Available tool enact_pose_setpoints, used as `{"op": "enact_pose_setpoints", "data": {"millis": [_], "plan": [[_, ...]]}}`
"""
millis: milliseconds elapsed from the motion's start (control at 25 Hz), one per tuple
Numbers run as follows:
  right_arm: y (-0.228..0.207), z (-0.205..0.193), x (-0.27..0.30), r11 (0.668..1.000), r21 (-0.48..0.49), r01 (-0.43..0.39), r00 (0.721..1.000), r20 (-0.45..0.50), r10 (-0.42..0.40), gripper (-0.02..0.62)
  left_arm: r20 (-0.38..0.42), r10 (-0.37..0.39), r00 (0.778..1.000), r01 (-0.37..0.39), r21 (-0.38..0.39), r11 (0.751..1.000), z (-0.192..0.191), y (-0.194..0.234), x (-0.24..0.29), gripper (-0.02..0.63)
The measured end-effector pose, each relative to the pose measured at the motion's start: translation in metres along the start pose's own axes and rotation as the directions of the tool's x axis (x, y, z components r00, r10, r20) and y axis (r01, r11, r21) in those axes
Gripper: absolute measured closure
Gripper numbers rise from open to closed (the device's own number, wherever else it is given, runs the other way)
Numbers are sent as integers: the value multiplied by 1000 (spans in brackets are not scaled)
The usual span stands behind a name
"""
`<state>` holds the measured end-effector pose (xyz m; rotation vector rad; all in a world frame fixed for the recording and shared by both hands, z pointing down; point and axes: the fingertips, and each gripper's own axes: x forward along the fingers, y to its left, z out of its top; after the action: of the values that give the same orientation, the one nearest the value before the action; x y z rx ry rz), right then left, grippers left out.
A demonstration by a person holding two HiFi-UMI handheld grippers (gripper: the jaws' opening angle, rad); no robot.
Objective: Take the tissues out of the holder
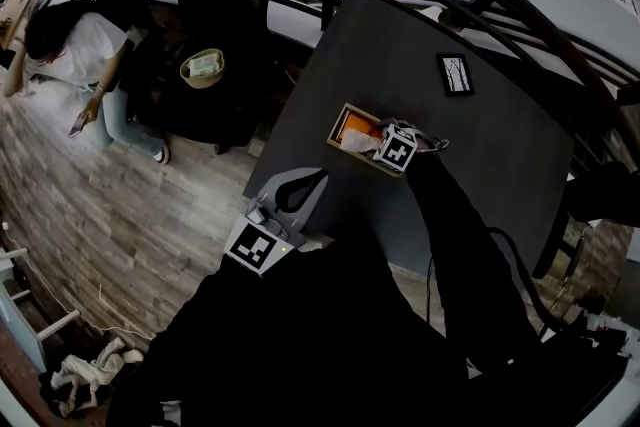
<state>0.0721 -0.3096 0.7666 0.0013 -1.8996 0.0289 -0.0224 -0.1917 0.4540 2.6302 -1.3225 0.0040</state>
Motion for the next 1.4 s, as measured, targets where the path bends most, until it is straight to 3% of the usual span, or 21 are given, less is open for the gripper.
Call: {"op": "enact_pose_setpoints", "data": {"millis": [200,320,480,880,1400], "plan": [[0,3,7,1000,-4,23,999,-36,-23,309,-15,28,999,-28,1,1000,-4,5,-5,621],[-1,2,6,1000,23,19,999,-50,-18,436,-21,26,999,-26,4,1000,-7,2,-4,621],[-2,6,3,998,65,15,999,-50,-12,498,-24,11,1000,-11,5,1000,-7,1,-3,621],[1,12,-30,989,140,51,998,-33,-47,509,-4,-36,999,36,26,999,-4,-7,-11,621],[31,32,-118,980,148,135,990,8,-138,509,39,-145,989,144,40,989,6,-22,-24,621]]}}
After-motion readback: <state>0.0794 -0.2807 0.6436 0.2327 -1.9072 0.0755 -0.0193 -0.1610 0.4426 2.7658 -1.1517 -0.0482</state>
